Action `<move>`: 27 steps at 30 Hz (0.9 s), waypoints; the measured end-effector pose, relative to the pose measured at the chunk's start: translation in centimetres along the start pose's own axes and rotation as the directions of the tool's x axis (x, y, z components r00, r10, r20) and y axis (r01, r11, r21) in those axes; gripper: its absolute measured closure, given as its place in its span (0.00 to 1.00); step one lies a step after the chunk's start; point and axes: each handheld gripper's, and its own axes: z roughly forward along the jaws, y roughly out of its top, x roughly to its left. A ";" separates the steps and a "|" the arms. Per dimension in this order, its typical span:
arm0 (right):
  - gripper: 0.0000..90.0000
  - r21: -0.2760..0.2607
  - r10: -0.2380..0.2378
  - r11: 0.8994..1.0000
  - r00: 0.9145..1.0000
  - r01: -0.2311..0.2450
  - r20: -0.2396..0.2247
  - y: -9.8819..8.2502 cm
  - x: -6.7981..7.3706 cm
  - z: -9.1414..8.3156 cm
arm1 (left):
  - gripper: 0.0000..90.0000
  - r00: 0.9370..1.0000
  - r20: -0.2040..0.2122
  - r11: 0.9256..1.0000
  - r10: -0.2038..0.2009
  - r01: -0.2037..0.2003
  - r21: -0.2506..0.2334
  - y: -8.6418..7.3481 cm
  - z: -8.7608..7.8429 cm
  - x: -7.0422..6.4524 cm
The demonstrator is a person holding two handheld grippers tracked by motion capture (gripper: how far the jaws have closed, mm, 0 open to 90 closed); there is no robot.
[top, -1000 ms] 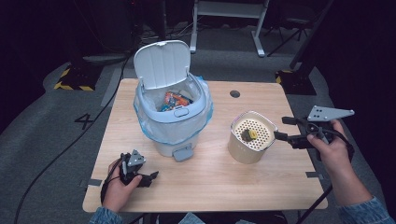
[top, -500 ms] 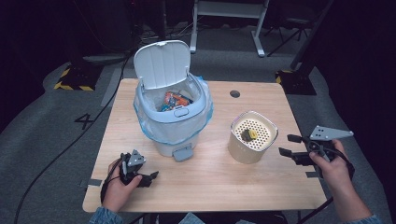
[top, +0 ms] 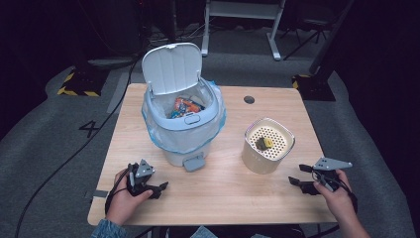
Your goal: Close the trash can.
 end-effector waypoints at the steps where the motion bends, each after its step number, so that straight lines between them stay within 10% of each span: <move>1: 0.29 -0.006 0.010 1.000 1.000 -0.010 0.005 -0.5 0.0 0.4 | 0.25 1.000 0.000 1.000 -0.006 0.006 -0.005 0.0 0.0 0.0; 27: 0.15 0.037 0.029 0.999 0.994 -0.033 0.101 -2.3 0.0 1.9 | 0.29 0.995 -0.020 0.988 -0.102 0.099 -0.117 3.0 -4.9 1.5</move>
